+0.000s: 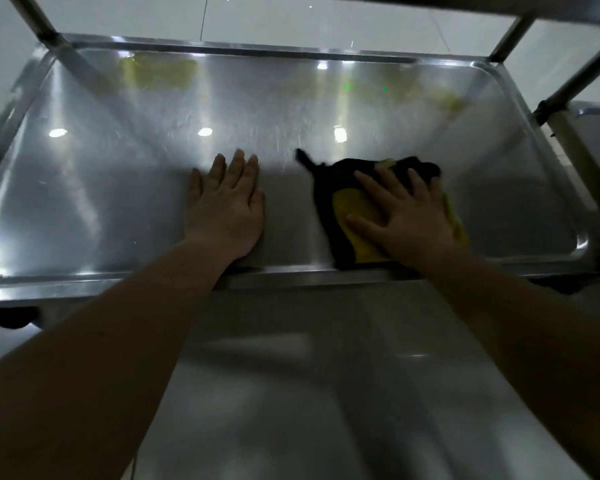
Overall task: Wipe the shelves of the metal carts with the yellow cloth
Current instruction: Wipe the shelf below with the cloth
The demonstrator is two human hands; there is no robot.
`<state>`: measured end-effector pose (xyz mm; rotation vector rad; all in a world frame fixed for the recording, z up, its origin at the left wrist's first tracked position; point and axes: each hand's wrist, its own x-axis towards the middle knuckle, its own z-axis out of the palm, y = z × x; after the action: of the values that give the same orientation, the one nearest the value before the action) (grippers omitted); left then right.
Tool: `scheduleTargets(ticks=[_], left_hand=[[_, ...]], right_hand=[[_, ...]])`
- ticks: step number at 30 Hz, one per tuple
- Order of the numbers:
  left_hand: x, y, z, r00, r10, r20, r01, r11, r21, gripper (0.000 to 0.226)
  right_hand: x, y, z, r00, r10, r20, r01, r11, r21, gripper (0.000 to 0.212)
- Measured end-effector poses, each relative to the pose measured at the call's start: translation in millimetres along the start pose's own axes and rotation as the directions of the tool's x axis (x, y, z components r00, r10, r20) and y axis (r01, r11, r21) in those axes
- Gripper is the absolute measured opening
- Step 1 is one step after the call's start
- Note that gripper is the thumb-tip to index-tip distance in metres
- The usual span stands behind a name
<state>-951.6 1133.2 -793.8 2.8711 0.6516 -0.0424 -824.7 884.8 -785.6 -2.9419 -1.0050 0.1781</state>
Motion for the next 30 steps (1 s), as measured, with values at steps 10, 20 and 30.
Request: scheduleTargets(ticks=[10,20,30], left_hand=[[-5,18,-13,0.993,-0.065,0.1,0.053,0.991,0.124,0.056],[18,179,15,0.997,0.03,0.068,-0.032,0.999,0.031,0.056],[16,181,34,0.997,-0.075,0.028,0.074,0.996,0.044,0.055]], right_hand=[[-1,75,-15,0.967,0.158,0.202,-0.158,0.987,-0.017,0.087],[-12,74,0,0.99,0.136,0.027,-0.136,0.991,0.0,0.083],[-22,186,-7,0.937,0.349,0.015,-0.349,0.937,0.0,0.084]])
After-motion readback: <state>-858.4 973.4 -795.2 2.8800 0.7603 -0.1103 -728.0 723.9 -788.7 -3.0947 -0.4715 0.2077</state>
